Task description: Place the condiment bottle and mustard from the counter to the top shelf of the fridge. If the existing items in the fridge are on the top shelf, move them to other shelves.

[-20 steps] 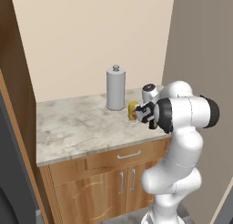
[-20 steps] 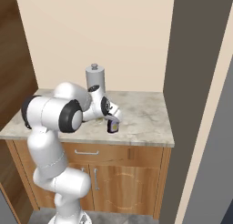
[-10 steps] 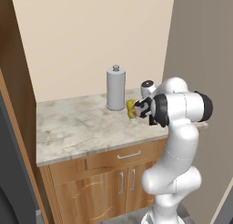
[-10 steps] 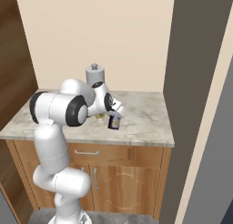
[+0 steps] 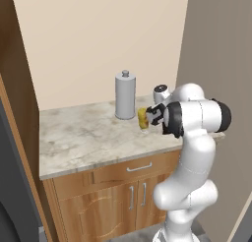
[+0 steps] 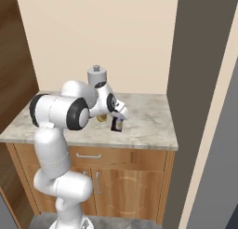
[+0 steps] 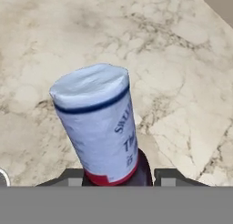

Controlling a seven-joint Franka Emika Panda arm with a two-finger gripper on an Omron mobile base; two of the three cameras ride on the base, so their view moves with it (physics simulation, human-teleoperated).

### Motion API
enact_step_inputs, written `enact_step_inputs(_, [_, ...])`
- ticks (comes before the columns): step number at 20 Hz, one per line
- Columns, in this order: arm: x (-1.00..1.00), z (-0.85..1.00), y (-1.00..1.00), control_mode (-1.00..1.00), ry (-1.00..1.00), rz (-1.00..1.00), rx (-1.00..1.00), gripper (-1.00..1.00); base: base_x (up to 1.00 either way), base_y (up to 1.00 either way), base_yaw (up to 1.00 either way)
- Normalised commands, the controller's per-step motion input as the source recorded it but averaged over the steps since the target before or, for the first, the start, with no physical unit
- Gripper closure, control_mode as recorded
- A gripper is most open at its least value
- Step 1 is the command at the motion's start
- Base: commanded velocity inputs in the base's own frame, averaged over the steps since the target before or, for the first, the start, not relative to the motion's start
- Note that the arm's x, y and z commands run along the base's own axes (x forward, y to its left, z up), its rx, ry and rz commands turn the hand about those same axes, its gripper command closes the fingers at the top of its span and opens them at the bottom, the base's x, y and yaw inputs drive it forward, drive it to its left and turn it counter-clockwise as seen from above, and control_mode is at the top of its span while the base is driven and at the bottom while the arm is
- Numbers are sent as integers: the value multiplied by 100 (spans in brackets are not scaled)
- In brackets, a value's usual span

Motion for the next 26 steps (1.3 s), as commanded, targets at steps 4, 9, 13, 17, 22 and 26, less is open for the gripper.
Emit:
enact_step_inputs(4, [-60,65,0,-100,-16,3,0,100,0,0,0])
enact_step_inputs(9, [-94,99,1,-100,-24,8,0,100,0,0,0])
enact_step_inputs(13, [-100,100,9,-100,-24,11,0,100,0,0,0])
enact_step_inputs(17, [-100,100,17,-100,-22,12,0,100,0,0,0])
enact_step_inputs(22, [-100,100,23,-100,-22,10,0,100,0,0,0])
enact_step_inputs(26, [-100,100,18,-100,-23,10,0,100,0,0,0])
